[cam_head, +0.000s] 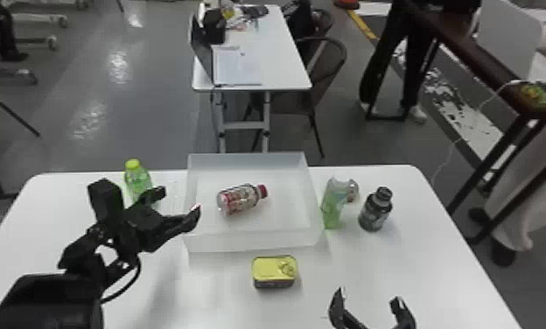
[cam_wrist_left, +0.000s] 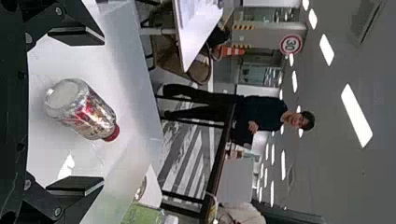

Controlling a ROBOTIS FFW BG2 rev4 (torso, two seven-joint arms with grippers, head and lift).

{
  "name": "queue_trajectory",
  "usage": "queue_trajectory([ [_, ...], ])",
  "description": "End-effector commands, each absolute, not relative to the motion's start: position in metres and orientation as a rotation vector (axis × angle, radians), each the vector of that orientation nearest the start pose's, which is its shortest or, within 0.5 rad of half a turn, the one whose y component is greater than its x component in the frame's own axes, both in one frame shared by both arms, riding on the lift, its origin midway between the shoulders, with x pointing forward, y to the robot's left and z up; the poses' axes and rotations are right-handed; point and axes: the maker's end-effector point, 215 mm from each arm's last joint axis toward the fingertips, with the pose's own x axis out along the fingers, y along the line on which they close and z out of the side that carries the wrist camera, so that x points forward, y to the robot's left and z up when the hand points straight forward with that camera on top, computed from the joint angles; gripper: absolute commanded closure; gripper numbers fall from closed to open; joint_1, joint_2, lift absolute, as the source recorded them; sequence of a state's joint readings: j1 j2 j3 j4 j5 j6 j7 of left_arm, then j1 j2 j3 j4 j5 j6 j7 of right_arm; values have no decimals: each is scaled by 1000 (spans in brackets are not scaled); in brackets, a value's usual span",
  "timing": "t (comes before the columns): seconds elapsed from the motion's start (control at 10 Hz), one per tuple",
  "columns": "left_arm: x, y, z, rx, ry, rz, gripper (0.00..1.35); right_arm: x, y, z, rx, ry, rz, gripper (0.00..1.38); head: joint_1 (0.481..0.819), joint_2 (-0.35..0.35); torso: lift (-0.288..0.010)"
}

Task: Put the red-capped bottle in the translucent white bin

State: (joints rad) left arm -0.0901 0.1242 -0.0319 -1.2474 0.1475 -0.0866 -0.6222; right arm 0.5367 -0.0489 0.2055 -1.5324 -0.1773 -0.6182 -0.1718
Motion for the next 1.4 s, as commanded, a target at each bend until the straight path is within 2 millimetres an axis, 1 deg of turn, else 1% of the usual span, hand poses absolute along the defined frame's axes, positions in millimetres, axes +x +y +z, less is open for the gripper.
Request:
queue_trajectory([
  [0.0, 533, 190, -417, -65, 115, -515, 231, 368, -191, -448, 213, -3, -71, 156, 695, -63, 0],
  [0.1, 510, 218, -414, -56, 119, -448, 231, 368, -192, -447, 212, -4, -71, 156, 695, -25, 0],
  [0.2, 493, 237, -407, -52, 103, -389, 231, 368, -193, -446, 213, -5, -73, 156, 695, -8, 0],
  [0.3, 477, 246, -402, -62, 82, -357, 231, 367, -195, -446, 210, -6, -78, 156, 695, 32, 0],
  [0.4, 459, 249, -402, -63, 76, -341, 231, 365, -200, -446, 208, -5, -88, 156, 695, 58, 0],
  [0.5, 440, 254, -404, -57, 73, -303, 231, 361, -206, -446, 204, -3, -109, 156, 695, 66, 0],
  [0.6, 413, 267, -415, -71, 86, -220, 231, 356, -213, -445, 194, -1, -129, 156, 695, 68, 0],
  [0.7, 397, 275, -420, -82, 85, -174, 231, 350, -216, -447, 191, 6, -139, 156, 695, 73, 0],
  [0.8, 388, 278, -420, -80, 75, -156, 231, 347, -218, -449, 190, 11, -147, 156, 695, 83, 0],
  [0.9, 381, 276, -427, -79, 92, -158, 231, 346, -220, -448, 189, 10, -149, 156, 695, 90, 0],
  [1.3, 377, 272, -435, -62, 115, -179, 231, 343, -219, -444, 174, 4, -150, 156, 695, 86, 0],
])
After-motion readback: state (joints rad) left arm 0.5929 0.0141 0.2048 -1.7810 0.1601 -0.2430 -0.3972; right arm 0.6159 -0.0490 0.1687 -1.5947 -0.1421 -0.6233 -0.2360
